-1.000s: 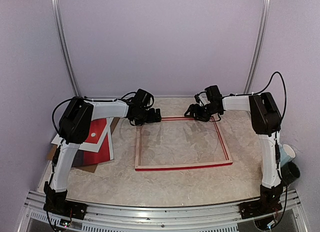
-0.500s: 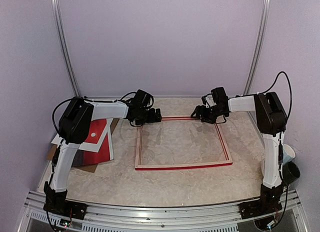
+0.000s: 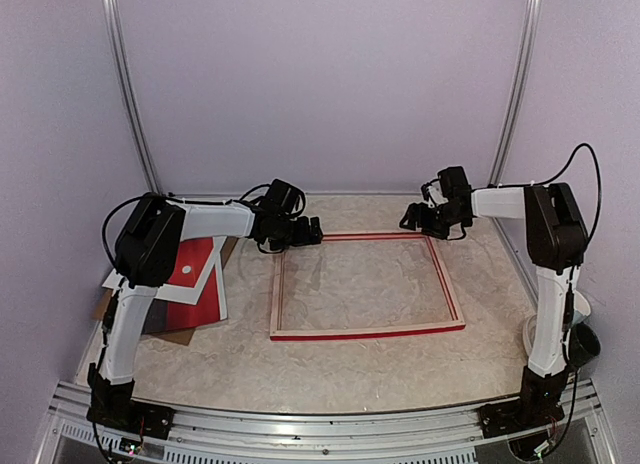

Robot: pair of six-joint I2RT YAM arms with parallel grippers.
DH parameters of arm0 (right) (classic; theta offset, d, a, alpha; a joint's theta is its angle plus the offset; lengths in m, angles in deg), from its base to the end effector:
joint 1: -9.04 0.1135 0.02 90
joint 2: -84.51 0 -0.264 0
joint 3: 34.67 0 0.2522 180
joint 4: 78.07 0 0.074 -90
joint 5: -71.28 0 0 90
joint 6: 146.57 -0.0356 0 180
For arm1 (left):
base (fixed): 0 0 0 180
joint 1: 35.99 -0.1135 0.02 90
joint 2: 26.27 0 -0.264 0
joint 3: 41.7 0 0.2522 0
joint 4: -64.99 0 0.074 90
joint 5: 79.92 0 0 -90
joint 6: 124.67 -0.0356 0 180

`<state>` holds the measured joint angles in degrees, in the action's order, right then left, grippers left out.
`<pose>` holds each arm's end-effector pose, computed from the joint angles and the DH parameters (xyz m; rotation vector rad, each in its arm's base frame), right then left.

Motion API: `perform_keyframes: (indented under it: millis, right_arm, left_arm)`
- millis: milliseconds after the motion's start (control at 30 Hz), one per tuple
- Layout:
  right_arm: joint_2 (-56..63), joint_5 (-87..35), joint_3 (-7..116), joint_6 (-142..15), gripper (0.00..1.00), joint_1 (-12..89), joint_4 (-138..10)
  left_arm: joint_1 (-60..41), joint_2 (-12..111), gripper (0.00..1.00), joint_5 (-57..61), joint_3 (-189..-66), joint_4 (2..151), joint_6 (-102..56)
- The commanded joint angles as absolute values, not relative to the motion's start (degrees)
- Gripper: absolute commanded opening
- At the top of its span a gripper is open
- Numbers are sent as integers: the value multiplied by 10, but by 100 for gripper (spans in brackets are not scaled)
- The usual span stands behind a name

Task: Put the photo into the frame
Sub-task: Adjust the glass panel in the frame body.

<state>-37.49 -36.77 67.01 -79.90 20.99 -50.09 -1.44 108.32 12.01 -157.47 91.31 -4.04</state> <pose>0.4557 0.1077 0.1693 0.0959 2.4642 0.6567 0.4301 -0.2947 0.1425 0.0659 2.4167 -0.5032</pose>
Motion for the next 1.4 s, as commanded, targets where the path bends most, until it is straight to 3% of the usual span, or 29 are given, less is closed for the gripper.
perform_keyframes:
  millis: [0,700,1000,1367]
  right_arm:
    - [-371,-340,671,-778,80,204,-470]
    - [-358,-228,623,-755,80,243,-414]
    - [-301,-161,553,-757,81,265,-400]
    - [-208,-160,472,-764,81,285,-396]
  left_arm:
    - [-22,1058,99,104,-1550,923,-33]
    - [-22,1045,99,78,-1511,905,-25]
    - [-23,1032,99,83,-1484,897,-16]
    - [-24,1023,99,79,-1472,891,-11]
